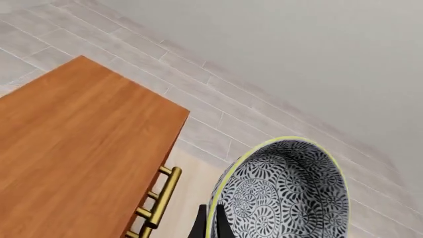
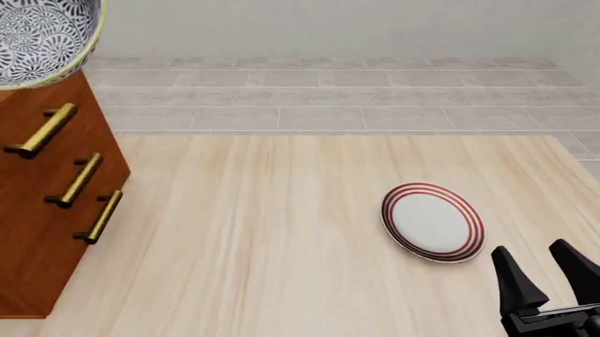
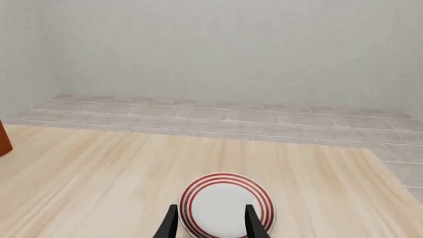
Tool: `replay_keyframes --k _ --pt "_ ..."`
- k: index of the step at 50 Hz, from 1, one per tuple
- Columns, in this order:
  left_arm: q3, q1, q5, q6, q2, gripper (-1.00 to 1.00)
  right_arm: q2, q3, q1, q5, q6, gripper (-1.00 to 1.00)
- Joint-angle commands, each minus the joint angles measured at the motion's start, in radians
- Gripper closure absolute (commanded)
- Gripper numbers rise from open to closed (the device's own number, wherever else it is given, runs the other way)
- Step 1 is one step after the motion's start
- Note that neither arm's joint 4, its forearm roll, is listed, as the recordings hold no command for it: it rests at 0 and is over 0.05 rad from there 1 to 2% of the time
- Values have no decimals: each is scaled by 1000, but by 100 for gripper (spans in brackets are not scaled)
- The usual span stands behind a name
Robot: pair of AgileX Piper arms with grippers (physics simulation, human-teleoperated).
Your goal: Put the bowl on top of the cabinet.
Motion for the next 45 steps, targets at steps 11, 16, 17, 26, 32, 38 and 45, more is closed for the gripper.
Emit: replay_keyframes --k 11,16,17,26,32,38,45 --pt "-58 166 -22 19 102 100 -4 0 1 4 0 -100" --pt "-27 206 -57 32 117 100 -4 0 0 4 0 -100" --pt "-27 206 -57 32 117 100 -4 0 0 4 0 -100" --pt "-3 272 -103 21 161 100 -4 0 1 4 0 -100" --pt "19 310 -136 18 180 100 -5 0 0 4 0 -100" --pt "31 350 -164 15 211 100 -4 0 0 4 0 -100" --pt "38 405 -203 20 262 100 -4 0 0 4 0 -100"
